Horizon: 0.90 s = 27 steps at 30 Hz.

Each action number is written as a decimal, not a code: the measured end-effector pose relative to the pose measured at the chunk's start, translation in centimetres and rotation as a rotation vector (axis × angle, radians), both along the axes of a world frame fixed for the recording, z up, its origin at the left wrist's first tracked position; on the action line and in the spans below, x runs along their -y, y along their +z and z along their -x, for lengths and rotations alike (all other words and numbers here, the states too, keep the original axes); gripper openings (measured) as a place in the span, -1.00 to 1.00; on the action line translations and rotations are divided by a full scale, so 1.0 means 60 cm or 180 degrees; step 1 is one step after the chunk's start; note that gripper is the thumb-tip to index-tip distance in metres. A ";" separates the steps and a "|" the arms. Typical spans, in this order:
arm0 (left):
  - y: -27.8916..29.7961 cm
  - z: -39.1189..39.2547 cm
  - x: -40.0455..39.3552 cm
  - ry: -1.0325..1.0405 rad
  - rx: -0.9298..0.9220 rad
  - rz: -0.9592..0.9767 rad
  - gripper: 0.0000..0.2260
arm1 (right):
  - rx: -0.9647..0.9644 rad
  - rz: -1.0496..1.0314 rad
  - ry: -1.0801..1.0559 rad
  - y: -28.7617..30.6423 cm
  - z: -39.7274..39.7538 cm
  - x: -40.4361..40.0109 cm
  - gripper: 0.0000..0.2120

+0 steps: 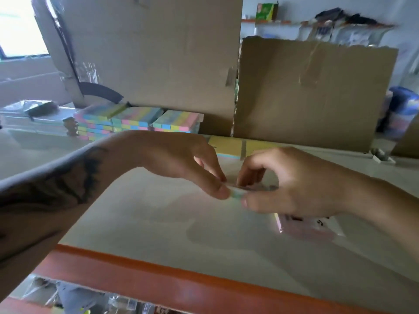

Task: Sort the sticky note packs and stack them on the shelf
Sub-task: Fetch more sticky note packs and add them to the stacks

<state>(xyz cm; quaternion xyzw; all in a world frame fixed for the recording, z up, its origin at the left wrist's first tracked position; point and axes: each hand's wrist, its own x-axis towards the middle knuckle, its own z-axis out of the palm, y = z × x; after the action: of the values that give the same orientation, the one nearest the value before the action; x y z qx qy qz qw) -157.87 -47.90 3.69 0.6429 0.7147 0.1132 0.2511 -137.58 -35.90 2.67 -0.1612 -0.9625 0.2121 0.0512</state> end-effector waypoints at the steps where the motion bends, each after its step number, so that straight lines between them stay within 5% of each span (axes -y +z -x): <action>1: 0.005 -0.004 -0.010 -0.0044 0.0072 -0.0031 -0.48 | -0.0189 0.0163 -0.0004 -0.002 -0.002 -0.005 -0.59; 7: -0.026 0.024 -0.036 -0.0118 0.0765 -0.0852 -0.36 | -0.1023 0.0455 -0.0104 -0.021 -0.012 -0.026 -0.78; 11: -0.057 0.027 -0.034 -0.0307 0.0825 -0.1165 -0.80 | -0.1153 0.0601 -0.0304 -0.034 -0.011 -0.028 -0.86; 14: -0.068 0.027 -0.037 -0.0159 0.1014 -0.1114 -0.77 | -0.1059 0.0508 -0.0402 -0.050 -0.008 -0.030 -0.79; 20: -0.072 0.033 -0.041 0.0003 0.1974 -0.0930 -0.79 | -0.1138 -0.0430 -0.0002 -0.059 -0.003 -0.022 -0.25; 27: -0.065 0.040 -0.037 0.0068 0.1896 -0.0838 -0.72 | -0.1285 -0.0917 0.0075 -0.061 0.007 -0.014 -0.42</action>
<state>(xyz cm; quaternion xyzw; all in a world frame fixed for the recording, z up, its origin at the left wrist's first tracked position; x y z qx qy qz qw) -160.27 -45.70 -0.18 0.6010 0.5957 0.3904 0.3627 -138.01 -35.04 -0.98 -0.0953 -0.9549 0.1012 0.2625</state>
